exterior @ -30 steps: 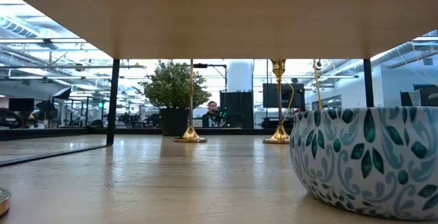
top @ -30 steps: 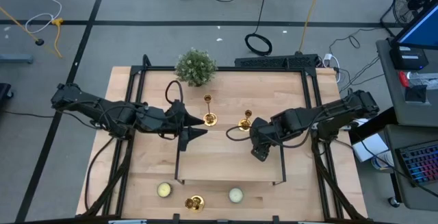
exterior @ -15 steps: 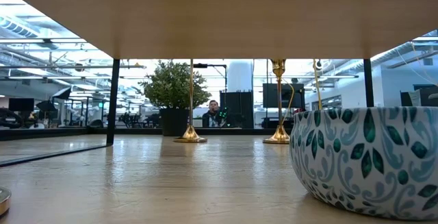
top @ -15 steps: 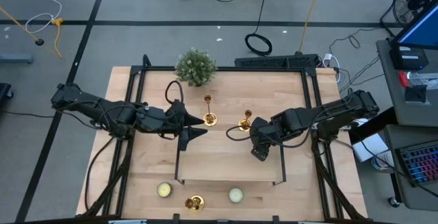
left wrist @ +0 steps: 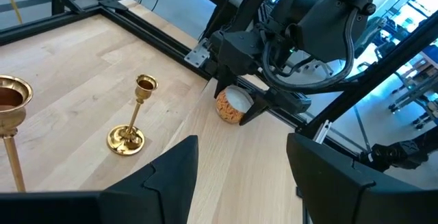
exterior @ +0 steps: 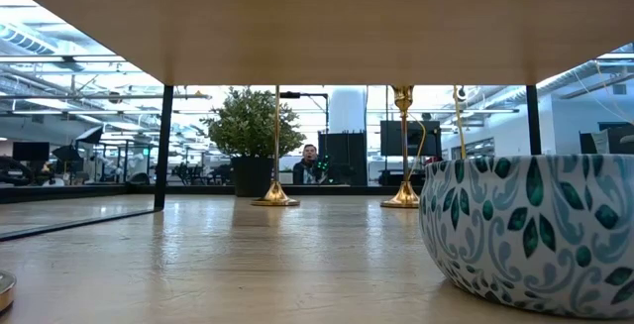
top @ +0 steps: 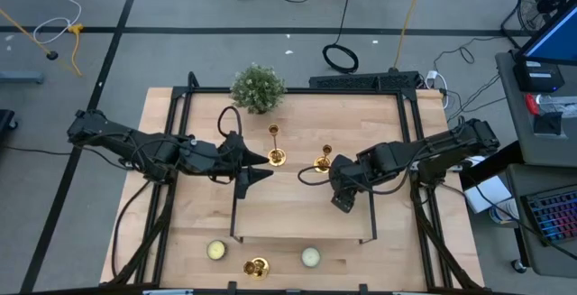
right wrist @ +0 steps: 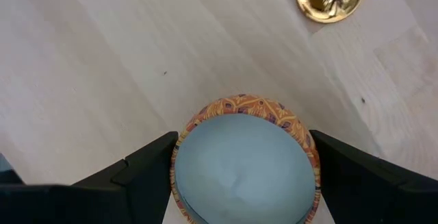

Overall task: Pick & Place candle stick holders
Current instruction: Put the orange scented candle on the shelf

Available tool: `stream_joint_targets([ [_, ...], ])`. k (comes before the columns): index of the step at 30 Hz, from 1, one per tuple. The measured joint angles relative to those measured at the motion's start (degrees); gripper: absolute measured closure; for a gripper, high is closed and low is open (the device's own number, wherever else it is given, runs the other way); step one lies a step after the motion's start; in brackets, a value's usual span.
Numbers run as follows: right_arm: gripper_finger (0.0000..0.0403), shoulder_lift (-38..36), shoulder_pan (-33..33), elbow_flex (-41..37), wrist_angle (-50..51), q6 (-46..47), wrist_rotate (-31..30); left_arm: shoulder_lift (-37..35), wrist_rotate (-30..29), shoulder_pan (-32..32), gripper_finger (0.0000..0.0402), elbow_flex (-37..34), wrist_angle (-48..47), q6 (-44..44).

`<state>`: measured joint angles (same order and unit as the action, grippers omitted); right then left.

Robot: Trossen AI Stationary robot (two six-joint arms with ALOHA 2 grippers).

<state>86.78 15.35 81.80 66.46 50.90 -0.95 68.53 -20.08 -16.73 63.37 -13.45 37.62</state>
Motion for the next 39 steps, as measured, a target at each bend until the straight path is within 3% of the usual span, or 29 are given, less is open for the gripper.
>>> stream_joint_targets([
  [14, 0.0108, 0.03, 3.79, -0.07, -0.76, -0.45, 4.48, 0.0, 0.03, 0.0, 0.0172, 0.0, 0.02, -0.43],
  [19, 0.0108, 0.06, 6.56, -0.11, -4.32, 0.82, 8.85, 0.02, 0.03, 0.0, 0.0172, 0.0, 0.02, -0.17],
  [27, 0.0108, 0.05, 9.38, -0.11, -7.89, 1.1, 9.98, 0.02, 0.26, 0.0, 0.0172, 0.0, 0.27, -0.01],
  [39, 0.0108, 0.05, 11.8, -0.09, -5.96, -7.46, 11.4, 0.02, -1.49, -0.69, 0.0172, -0.02, 2.41, 2.48],
])
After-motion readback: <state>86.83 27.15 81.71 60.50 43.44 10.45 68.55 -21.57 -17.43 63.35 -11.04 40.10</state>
